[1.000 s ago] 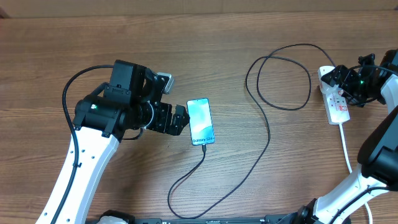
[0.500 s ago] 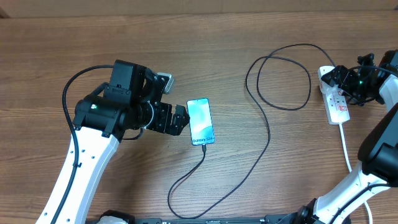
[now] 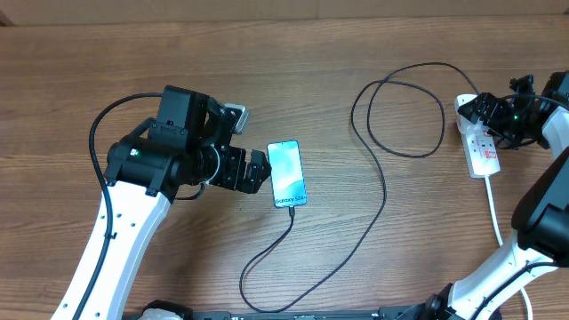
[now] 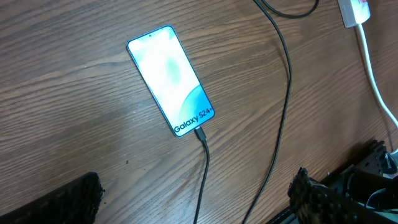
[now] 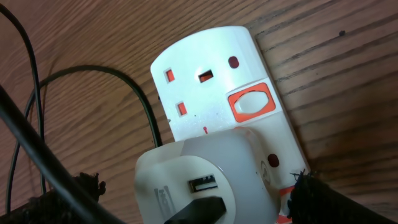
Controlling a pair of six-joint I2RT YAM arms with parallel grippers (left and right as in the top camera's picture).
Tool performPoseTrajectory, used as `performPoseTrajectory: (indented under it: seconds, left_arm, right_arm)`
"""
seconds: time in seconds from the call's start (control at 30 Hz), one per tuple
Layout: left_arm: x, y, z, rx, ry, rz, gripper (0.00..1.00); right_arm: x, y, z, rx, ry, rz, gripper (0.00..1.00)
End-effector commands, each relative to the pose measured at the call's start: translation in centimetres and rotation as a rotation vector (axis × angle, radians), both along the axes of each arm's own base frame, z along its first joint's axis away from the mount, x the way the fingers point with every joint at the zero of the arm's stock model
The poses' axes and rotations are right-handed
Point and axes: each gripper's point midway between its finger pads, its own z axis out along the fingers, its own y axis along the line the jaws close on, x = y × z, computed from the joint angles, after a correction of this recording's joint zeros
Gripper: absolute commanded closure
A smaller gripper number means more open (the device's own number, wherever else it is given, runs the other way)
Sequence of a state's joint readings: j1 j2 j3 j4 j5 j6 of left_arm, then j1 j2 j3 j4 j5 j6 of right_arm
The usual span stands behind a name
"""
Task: Plug charger to phone and switch on socket
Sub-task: 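Press the orange switch beside the charger with the right gripper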
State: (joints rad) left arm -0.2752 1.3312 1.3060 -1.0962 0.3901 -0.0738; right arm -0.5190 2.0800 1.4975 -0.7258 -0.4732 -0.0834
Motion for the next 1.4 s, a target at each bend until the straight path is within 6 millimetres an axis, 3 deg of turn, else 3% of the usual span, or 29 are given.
performPoseTrajectory:
  seconds: [0.0,0.63,0.93,1.37]
  left_arm:
    - [-0.2,-0.5,1.1,-0.018,-0.038,-0.033,0.0]
    - [-0.2,-0.5,1.1,-0.018,-0.038,-0.033,0.01]
    - [-0.2,-0.5,1.1,-0.018,-0.038,-0.033,0.0]
    - [-0.2,-0.5,1.1,-0.018,-0.038,-0.033,0.01]
  right_arm:
    - [-0.1,1.2,-1.0,0.049,0.017,0.024,0.0]
    - [-0.8,2.6,-0.9,0.128,0.036,0.037,0.0]
    - [-0.9,3.3,-2.7,0.185,0.06,0.043,0.0]
    - [-1.3,3.0,-3.1,0.167,0.089,0.03,0.0]
